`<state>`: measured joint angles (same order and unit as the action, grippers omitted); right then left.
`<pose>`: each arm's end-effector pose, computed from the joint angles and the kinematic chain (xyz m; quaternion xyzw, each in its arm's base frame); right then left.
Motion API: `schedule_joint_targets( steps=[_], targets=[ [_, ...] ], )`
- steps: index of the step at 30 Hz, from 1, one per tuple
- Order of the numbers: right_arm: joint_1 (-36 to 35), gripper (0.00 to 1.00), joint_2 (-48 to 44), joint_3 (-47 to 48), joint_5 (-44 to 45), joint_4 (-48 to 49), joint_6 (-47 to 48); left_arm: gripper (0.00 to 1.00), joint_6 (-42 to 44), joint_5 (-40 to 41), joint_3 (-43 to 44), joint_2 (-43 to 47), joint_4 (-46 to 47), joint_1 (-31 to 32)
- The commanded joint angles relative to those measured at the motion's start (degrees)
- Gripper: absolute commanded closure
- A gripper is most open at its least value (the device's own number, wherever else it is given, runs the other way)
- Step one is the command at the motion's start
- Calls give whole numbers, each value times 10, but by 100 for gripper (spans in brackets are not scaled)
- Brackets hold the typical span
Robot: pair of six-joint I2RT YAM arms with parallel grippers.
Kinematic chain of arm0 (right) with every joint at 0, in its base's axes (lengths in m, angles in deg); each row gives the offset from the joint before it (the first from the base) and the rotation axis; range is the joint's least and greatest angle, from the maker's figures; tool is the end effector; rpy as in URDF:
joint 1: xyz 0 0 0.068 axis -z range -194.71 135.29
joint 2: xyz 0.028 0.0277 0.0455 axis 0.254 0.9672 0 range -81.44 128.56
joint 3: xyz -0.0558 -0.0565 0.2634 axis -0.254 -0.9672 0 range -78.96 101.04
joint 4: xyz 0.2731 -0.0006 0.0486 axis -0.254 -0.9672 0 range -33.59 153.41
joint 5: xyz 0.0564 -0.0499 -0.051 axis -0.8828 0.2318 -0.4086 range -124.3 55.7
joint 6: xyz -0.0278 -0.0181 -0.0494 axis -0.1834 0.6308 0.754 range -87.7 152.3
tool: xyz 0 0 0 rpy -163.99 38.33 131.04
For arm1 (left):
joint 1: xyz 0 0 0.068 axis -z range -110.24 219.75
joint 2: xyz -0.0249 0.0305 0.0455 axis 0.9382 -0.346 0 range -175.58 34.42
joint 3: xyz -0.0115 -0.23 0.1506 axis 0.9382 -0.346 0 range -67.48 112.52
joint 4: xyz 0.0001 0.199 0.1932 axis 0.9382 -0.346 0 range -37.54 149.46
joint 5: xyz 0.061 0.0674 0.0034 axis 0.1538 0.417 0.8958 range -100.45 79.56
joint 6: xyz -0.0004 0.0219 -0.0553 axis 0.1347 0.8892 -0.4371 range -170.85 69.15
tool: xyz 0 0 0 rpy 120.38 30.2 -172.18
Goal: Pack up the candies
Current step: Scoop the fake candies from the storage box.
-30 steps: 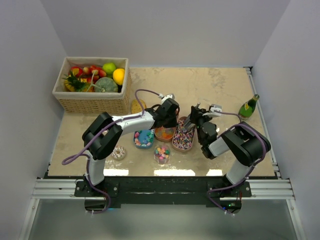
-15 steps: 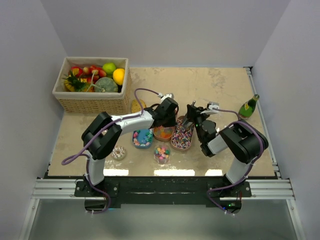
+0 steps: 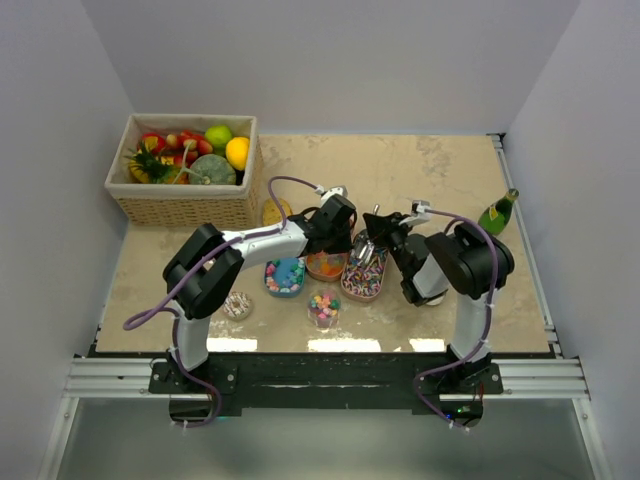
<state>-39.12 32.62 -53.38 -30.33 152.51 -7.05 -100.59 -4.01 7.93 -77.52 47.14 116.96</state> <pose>0.2864 0.1265 0.0977 0.1158 0.6936 0.3546 0.6162 0.3046 -0.3218 0.1647 -0.0404 0.9341 -0.2279 0.2720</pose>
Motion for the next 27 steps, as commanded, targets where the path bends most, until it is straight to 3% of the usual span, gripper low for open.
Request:
schedule_joint_targets(
  steps=[1, 8, 12, 18, 27],
  targets=[
    [-49, 100, 43, -30, -145, -61, -64, 100, -20, -47, -9, -43, 38, 15],
    [-50, 100, -1, -29, -113, -160, -62, 100, -20, -39, -8, -43, 34, 14],
    [-50, 100, -56, 4, -75, -338, -50, 100, -20, -23, -9, -41, 26, 15],
    [-50, 100, -108, 43, -44, -496, -49, 100, -21, -8, -9, -38, 24, 14],
    [-50, 100, -105, 37, -49, -531, -87, 100, -22, 3, -11, -35, 19, 14]
  ],
)
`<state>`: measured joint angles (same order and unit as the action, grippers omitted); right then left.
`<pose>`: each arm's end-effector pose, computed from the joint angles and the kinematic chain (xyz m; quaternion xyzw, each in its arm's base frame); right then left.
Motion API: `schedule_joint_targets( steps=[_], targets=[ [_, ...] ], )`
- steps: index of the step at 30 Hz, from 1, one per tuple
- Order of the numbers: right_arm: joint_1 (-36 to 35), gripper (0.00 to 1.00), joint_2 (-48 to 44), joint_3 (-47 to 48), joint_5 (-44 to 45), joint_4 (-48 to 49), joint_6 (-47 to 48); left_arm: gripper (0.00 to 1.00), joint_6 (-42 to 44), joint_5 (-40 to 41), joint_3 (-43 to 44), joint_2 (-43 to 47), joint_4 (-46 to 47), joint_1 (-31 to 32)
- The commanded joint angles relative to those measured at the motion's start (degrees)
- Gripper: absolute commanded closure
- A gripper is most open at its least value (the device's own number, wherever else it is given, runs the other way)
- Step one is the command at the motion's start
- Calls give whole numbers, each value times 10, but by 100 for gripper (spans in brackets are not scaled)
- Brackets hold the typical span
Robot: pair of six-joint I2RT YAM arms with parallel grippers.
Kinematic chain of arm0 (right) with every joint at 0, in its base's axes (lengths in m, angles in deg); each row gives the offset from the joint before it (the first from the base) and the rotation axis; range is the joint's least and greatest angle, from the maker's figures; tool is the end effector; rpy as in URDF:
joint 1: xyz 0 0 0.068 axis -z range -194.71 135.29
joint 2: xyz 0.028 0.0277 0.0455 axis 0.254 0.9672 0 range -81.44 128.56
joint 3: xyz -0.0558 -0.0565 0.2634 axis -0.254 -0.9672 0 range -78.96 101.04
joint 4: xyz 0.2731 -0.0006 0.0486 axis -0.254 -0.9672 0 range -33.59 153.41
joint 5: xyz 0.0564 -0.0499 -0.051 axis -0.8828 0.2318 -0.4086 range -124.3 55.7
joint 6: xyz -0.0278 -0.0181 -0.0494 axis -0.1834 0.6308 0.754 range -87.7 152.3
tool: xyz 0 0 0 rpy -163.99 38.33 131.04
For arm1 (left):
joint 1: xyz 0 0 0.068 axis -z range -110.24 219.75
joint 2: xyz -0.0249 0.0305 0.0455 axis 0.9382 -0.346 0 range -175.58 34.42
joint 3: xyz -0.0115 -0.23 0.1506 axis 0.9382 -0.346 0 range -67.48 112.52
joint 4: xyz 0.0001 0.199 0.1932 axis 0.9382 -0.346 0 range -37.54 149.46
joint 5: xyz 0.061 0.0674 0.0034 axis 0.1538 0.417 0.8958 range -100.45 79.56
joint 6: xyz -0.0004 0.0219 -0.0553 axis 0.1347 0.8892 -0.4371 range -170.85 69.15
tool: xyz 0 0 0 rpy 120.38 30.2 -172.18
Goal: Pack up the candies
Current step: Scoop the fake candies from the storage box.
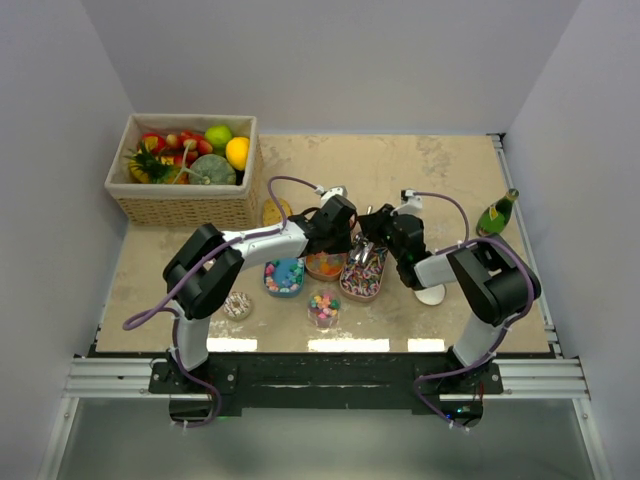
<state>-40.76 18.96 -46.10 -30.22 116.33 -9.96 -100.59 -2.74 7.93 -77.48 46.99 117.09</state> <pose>0.3045 0.1453 0.1267 0.1330 0.7798 0.3198 0.5215 0.3043 -0.3215 0.1649 -0.0432 0.9337 -0.2204 0.2788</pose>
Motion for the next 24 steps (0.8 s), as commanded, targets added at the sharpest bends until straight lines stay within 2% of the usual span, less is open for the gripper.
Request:
schedule_joint_targets(
  steps=[1, 13, 19, 24],
  targets=[
    [-33, 100, 32, -37, -50, -168, -62, 100, -23, -8, -11, -34, 21, 13],
    [-34, 100, -1, -119, -22, -49, -5, 100, -19, -2, -11, -32, 18, 13],
    [-34, 100, -8, -98, -21, -89, -10, 100, -19, -2, -11, -30, 17, 13],
    [-33, 100, -30, -64, 43, -158, -17, 100, -17, -5, -13, -28, 17, 14]
  ],
)
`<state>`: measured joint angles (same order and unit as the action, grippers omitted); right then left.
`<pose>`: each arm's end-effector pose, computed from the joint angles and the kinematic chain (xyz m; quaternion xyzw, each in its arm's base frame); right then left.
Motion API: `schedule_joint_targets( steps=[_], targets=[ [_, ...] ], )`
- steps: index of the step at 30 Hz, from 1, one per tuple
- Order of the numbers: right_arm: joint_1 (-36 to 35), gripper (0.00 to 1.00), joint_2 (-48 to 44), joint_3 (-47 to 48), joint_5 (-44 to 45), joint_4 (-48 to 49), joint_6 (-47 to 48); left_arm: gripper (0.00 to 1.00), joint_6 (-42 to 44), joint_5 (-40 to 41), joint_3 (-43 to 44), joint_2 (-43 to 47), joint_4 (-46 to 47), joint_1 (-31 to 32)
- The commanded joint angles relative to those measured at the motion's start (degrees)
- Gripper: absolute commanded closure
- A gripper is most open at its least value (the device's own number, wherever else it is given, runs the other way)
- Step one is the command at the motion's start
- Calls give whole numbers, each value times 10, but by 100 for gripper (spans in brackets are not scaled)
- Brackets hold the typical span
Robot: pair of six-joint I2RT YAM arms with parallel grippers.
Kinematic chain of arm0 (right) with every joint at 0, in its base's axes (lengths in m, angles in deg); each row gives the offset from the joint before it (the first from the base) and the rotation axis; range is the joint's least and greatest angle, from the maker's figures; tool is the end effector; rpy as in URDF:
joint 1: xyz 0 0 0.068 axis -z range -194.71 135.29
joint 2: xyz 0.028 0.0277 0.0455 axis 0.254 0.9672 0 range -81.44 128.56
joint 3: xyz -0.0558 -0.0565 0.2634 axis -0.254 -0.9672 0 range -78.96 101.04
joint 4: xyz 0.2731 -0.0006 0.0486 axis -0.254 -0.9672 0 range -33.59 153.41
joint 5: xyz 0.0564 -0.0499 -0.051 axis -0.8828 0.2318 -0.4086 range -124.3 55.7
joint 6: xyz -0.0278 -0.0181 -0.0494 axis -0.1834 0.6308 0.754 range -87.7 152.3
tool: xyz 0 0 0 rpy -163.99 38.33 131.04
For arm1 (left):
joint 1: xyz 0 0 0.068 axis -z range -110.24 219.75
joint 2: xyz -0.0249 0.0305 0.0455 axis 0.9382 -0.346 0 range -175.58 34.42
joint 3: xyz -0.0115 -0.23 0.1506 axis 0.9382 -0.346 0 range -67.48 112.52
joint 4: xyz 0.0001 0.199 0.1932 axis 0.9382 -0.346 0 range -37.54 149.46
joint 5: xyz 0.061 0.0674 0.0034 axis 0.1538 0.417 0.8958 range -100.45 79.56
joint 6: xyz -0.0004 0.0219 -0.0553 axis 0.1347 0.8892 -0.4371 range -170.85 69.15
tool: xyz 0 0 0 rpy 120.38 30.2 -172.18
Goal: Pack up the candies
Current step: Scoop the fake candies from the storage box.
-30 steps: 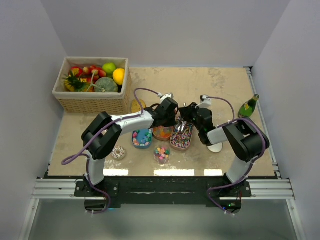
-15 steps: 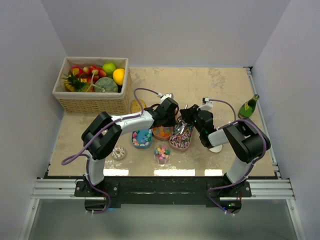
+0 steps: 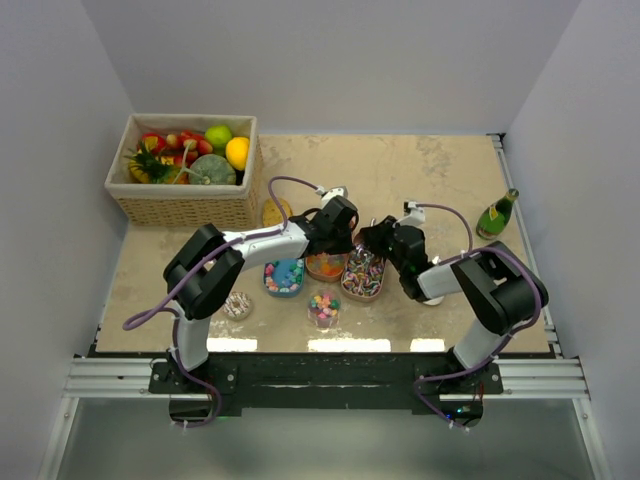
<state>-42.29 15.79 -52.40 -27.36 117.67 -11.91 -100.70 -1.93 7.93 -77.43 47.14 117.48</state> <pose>0.2767 0.1385 0.1173 0.1515 0.7856 0.3113 0.5128 0.3027 -0.3233 0.1655 -0.0435 0.9327 -0.2184 0.2837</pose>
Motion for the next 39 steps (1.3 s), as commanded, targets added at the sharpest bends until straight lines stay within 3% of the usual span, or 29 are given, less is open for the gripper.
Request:
schedule_joint_targets(
  steps=[1, 5, 13, 39],
  targets=[
    [-16, 100, -4, 13, 25, -181, 3, 100, -16, -13, -13, -28, 17, 11],
    [-5, 100, -9, 32, 33, -197, 1, 100, -14, -11, -19, -24, 16, 11],
    [26, 100, 19, 21, -54, -142, -38, 100, -14, -9, -26, -21, 18, 11],
    [80, 100, -11, 57, -24, -159, -40, 100, -2, -11, -53, -6, 20, 18]
  ],
)
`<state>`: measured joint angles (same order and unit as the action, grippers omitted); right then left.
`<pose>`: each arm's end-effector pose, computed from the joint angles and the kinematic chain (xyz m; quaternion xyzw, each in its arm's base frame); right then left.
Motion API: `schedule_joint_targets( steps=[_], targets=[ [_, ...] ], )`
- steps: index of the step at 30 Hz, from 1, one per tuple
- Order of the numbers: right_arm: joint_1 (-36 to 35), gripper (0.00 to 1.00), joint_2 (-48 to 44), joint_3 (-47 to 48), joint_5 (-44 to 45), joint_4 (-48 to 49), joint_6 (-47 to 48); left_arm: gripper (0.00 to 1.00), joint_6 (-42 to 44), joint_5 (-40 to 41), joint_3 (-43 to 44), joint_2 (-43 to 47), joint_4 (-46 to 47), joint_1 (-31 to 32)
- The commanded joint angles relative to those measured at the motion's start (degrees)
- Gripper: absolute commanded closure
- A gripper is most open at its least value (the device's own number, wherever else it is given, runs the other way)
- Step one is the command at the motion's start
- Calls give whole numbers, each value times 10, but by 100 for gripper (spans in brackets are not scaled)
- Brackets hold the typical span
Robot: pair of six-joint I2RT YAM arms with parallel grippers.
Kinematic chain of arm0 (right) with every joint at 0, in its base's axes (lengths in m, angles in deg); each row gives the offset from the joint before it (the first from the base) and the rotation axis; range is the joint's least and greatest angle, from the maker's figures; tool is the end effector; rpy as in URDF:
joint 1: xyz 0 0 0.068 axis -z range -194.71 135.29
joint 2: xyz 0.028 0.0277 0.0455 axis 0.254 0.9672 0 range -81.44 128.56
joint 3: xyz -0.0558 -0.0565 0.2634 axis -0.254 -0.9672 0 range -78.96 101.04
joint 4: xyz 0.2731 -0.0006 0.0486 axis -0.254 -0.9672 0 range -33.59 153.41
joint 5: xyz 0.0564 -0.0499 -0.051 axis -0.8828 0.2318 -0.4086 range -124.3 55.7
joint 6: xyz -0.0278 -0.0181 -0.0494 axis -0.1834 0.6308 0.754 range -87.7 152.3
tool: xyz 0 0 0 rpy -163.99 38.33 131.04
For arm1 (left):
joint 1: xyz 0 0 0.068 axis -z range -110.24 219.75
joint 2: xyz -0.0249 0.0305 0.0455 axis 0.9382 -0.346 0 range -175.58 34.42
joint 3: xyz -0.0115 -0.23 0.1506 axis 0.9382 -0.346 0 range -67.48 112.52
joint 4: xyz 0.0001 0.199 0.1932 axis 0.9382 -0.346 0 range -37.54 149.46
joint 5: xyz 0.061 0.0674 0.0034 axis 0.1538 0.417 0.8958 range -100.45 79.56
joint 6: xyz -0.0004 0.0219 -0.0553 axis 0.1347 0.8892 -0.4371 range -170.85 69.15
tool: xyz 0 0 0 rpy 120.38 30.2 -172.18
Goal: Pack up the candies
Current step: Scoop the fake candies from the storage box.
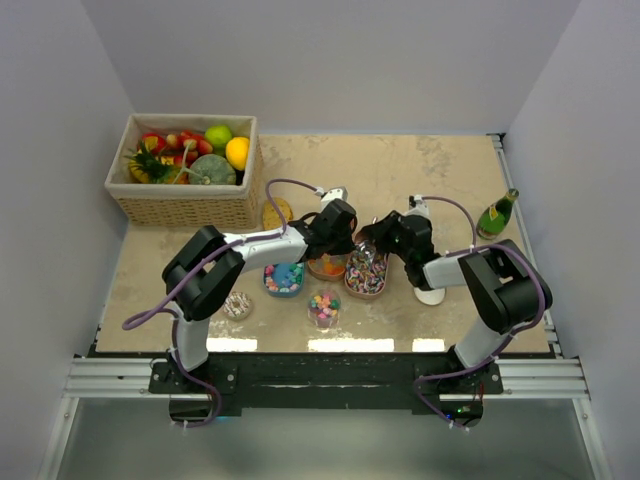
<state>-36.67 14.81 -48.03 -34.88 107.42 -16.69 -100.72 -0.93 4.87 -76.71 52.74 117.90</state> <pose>0.2990 0.1209 0.1226 0.1902 0.8034 0.3309 0.4571 0.2989 -0.3228 0.1614 -0.0453 0.9218 -0.2345 0.3055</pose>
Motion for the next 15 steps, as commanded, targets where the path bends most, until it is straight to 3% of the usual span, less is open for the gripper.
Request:
schedule_joint_targets(
  steps=[1, 10, 15],
  targets=[
    [24, 100, -1, 14, 54, -57, 11, 100, -1, -21, -22, -14, -36, 14],
    [45, 100, -11, 22, 58, -39, 36, 100, 0, -22, -23, -13, -36, 14],
    [45, 100, -19, 5, 56, 33, 77, 100, 2, -27, -22, -15, -37, 15]
  ],
)
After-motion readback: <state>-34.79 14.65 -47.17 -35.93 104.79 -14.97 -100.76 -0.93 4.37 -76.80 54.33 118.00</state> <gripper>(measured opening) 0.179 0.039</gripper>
